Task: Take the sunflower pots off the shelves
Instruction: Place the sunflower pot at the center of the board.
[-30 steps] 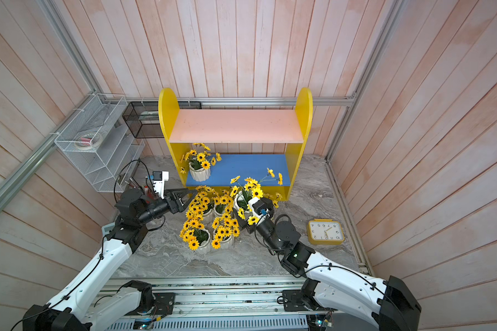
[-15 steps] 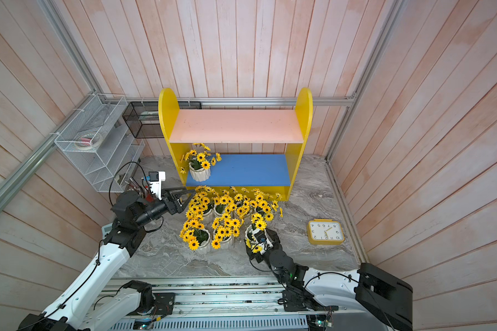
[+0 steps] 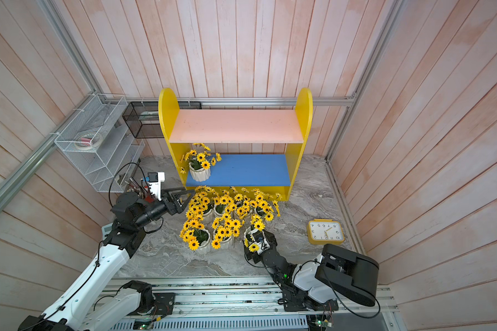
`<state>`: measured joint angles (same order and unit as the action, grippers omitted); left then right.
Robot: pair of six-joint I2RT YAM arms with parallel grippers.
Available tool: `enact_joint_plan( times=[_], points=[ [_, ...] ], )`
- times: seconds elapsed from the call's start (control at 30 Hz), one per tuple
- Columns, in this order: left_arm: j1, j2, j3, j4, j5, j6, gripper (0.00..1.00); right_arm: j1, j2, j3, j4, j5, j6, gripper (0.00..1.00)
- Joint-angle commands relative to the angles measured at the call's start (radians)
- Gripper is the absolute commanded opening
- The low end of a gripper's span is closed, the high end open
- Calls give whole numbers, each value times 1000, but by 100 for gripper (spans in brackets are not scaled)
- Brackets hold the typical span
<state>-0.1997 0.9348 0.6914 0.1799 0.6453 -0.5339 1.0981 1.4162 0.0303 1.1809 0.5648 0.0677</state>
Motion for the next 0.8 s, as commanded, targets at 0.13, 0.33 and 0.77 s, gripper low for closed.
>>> enact_joint_plan(
  times=[0.13, 0.33, 0.77],
  points=[
    [-4, -9, -12, 2, -21, 24, 100, 3, 122, -7, 270, 49, 22, 0],
    [-3, -10, -11, 0, -24, 27, 100, 2, 239, -10, 376, 43, 32, 0],
    [-3, -1, -12, 1, -23, 26, 100, 20, 494, 32, 625, 15, 13, 0]
  ],
)
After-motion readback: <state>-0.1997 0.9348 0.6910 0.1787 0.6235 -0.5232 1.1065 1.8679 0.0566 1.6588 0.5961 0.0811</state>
